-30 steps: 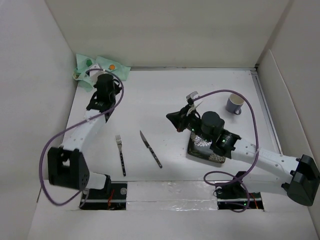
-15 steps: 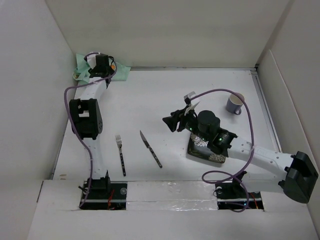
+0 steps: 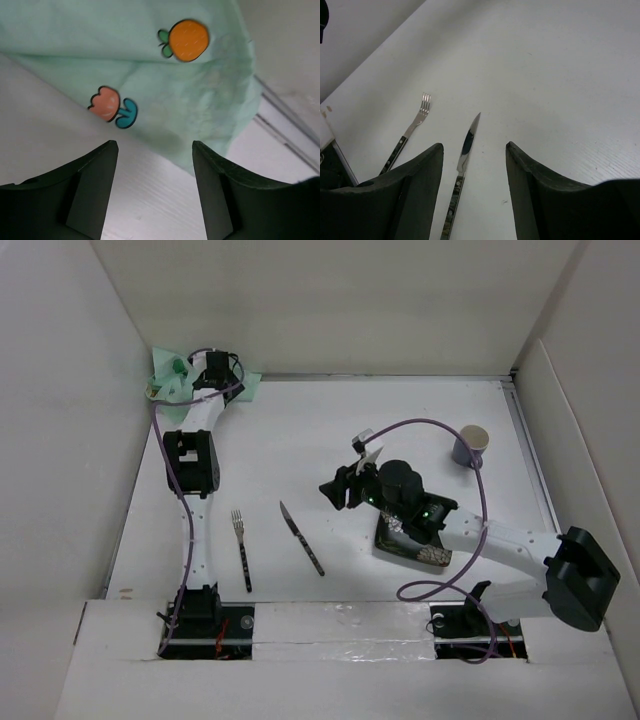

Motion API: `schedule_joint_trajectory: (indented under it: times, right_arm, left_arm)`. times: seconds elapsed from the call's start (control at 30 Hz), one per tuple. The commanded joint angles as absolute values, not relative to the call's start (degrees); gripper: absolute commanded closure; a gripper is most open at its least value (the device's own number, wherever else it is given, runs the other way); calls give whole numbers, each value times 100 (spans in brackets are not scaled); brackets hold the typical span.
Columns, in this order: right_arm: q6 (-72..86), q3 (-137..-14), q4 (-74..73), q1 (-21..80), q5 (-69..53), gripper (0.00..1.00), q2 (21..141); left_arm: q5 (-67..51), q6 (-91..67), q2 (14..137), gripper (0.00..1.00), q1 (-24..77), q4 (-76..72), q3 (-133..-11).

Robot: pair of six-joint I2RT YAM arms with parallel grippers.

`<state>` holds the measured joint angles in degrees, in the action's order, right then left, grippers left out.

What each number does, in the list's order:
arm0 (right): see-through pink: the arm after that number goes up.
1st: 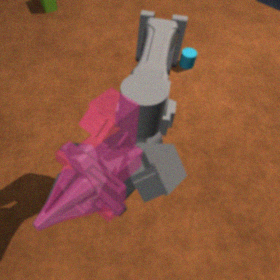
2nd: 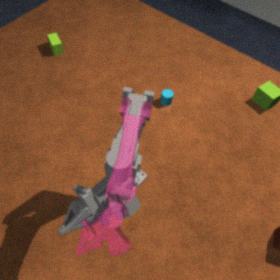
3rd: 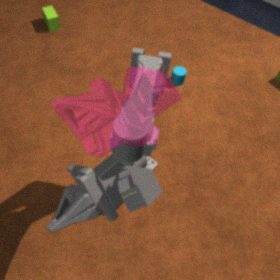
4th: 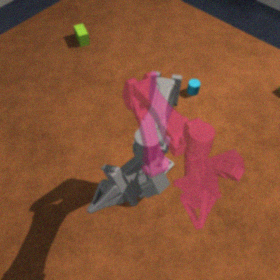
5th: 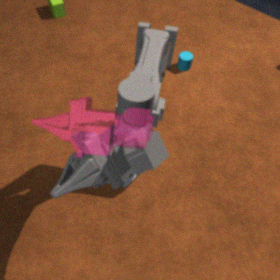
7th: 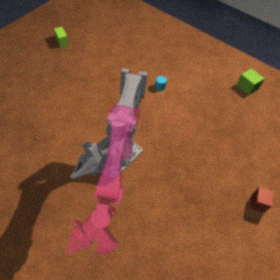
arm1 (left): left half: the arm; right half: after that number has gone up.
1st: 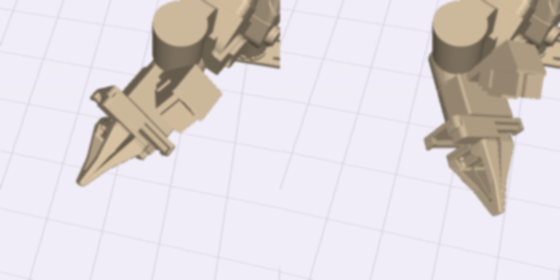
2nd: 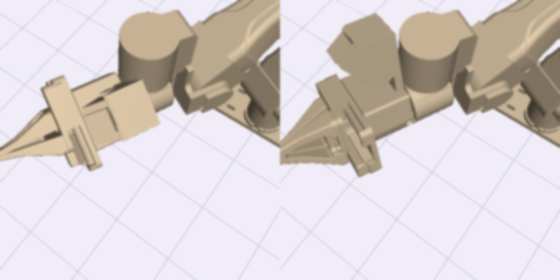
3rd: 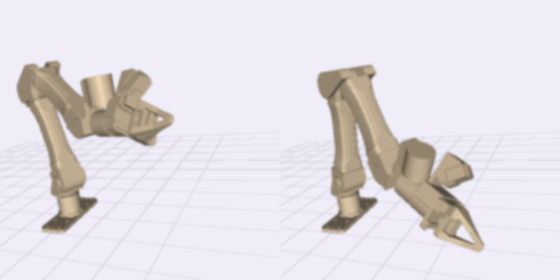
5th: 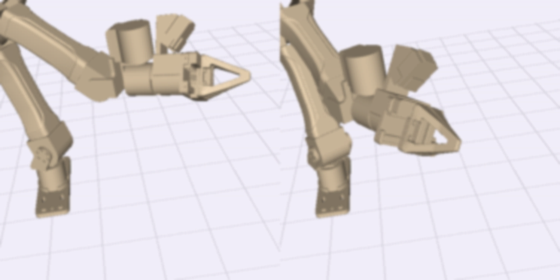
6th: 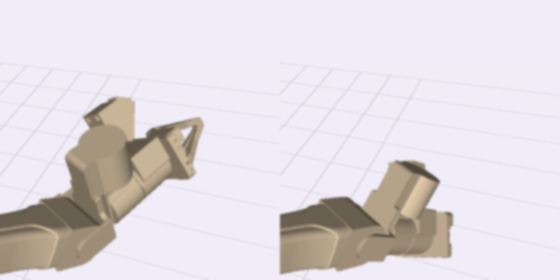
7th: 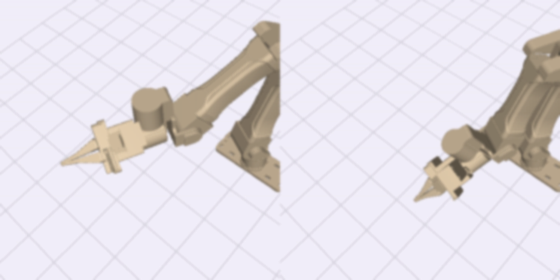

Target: Set the dinner table for one person

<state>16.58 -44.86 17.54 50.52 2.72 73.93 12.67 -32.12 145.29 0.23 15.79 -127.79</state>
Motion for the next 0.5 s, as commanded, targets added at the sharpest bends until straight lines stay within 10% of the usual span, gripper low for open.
schedule_joint_trajectory:
  times: [0.0,0.47]
  right_arm:
    - [1564,-4746,2022,4983,211,42,7409]
    - [1687,-4729,2057,4579,-281,42,7558]
  left_arm:
    - [976,-3427,14677,42,-96,1722,-13498]
    - [457,-4113,14757,50,-149,1143,-12815]
